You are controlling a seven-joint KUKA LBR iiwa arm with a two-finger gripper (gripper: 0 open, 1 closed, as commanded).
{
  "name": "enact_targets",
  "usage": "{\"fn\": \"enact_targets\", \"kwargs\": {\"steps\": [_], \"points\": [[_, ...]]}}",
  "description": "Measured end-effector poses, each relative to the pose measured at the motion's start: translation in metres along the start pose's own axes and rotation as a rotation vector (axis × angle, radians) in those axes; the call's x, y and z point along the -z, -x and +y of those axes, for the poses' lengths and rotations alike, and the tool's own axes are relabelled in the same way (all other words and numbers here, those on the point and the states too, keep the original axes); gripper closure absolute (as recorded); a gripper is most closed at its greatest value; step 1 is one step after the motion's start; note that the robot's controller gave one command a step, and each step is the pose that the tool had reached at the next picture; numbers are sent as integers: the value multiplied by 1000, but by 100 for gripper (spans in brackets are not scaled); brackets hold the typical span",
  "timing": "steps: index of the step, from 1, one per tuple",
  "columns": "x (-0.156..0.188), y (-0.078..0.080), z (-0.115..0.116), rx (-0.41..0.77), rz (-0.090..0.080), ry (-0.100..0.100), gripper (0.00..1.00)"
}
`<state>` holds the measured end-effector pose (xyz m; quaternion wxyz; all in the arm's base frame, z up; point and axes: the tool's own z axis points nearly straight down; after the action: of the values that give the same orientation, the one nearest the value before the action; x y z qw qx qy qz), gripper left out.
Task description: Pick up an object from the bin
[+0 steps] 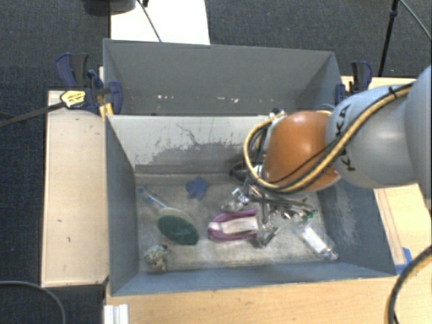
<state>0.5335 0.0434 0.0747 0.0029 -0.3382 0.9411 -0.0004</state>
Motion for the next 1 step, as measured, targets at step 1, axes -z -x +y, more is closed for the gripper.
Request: {"fn": "enact_targets", "kwargs": {"steps": [1], "points": [[2, 3, -1, 2, -9, -4, 100]]}}
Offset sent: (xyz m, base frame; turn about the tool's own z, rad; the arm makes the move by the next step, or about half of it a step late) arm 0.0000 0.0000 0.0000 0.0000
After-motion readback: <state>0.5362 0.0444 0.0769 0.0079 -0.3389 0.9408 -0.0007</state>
